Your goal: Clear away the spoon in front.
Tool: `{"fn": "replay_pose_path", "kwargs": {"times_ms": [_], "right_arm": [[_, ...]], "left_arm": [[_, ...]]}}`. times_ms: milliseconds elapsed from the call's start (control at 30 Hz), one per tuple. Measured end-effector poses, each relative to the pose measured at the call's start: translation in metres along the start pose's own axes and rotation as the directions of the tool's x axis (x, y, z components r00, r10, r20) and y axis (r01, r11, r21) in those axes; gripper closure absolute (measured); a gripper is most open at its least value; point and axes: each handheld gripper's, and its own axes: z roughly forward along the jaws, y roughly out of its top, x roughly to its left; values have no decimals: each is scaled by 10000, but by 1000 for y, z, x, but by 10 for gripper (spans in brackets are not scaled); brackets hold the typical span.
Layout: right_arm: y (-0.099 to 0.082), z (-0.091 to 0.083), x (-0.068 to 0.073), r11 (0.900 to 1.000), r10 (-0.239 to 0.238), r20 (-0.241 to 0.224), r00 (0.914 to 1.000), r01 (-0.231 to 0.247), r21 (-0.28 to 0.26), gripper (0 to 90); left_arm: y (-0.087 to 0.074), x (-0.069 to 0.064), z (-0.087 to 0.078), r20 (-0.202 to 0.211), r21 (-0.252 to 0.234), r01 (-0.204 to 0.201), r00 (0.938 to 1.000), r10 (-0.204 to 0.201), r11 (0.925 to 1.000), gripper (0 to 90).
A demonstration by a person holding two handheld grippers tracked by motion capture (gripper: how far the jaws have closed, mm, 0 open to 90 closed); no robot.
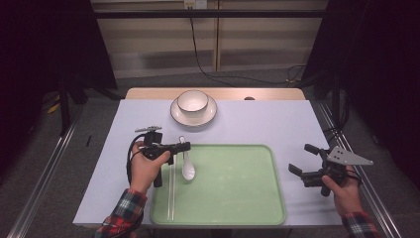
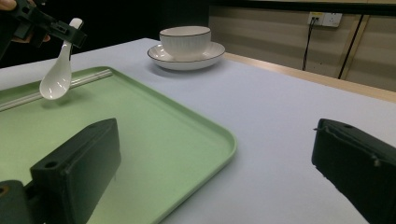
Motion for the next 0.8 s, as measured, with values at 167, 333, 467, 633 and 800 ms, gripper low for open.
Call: {"fn": "replay_pose_path", "kwargs": {"times_ms": [167, 333, 467, 633, 800], "right_arm": [[0, 0, 0, 10000, -43, -14, 10000, 43, -6, 6], [0, 0, 0, 10000, -42, -10, 10000, 42, -12, 6], [0, 1, 0, 10000, -26, 7, 10000, 26, -37, 6], [0, 1, 0, 10000, -5, -29, 10000, 5, -1, 6], [0, 1, 0, 10000, -7, -68, 10000, 8, 62, 6]], "left_arm": [[-8, -1, 3, -19, 251, 74, 10000, -73, 9997, 860], [-12, 2, 3, 64, 416, 247, 9997, -250, 9988, 860], [-13, 3, 3, 109, 374, 360, 9993, -364, 9987, 860], [-14, 6, 8, 77, 262, 442, 9990, -445, 9987, 856], [-16, 12, 14, -92, 270, 472, 9989, -470, 9985, 841]]}}
